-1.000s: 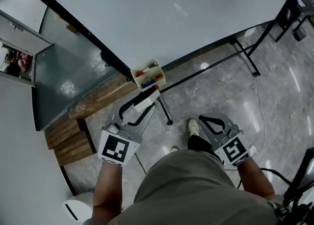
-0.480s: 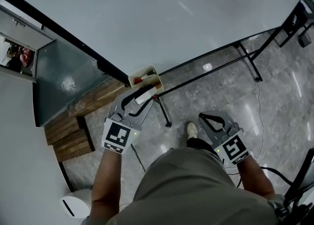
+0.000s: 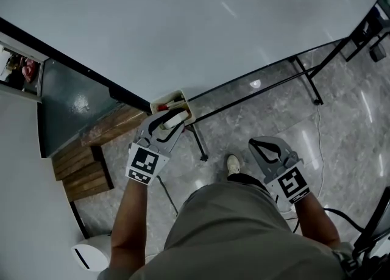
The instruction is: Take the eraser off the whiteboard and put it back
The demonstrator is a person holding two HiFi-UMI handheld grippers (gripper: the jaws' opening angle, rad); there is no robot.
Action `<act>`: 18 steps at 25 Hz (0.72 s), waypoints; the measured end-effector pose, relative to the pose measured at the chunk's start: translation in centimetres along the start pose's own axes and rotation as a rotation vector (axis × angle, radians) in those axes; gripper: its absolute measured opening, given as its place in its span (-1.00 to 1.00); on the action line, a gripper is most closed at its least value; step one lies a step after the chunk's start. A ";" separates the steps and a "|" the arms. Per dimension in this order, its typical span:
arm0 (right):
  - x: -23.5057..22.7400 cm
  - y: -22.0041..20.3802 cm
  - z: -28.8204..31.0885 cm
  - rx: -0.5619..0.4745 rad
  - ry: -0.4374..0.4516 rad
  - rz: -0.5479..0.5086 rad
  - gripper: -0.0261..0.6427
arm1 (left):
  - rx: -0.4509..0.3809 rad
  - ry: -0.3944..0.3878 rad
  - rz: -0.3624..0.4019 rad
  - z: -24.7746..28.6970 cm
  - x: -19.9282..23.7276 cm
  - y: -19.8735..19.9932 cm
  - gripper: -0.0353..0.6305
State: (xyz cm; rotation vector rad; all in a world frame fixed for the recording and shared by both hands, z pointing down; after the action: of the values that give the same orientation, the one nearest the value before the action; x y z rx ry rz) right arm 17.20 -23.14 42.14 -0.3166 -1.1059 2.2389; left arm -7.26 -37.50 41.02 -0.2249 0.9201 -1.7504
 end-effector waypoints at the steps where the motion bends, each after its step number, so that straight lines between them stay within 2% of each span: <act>1: -0.4 -0.1 0.0 0.000 0.000 -0.001 -0.91 | 0.005 0.000 0.002 0.3 0.0 0.0 -0.37; 18: -4.0 -0.8 1.6 0.009 0.049 -0.003 -0.91 | 0.107 -0.018 -0.002 4.6 -0.4 -1.5 -0.37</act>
State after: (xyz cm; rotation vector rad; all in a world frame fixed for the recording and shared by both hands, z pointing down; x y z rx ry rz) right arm 19.95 -26.30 43.58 -0.3636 -1.0704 2.2208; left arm -5.64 -39.10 45.27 -0.1722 0.8106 -1.7913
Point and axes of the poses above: the fingertips, and each gripper's own axes: z forward along the fingers, x to its left, y out of its top, the point moved 7 cm from there along -z, backward along the fingers, and after that the axes turned 15 degrees about x, right-handed, at the moved point
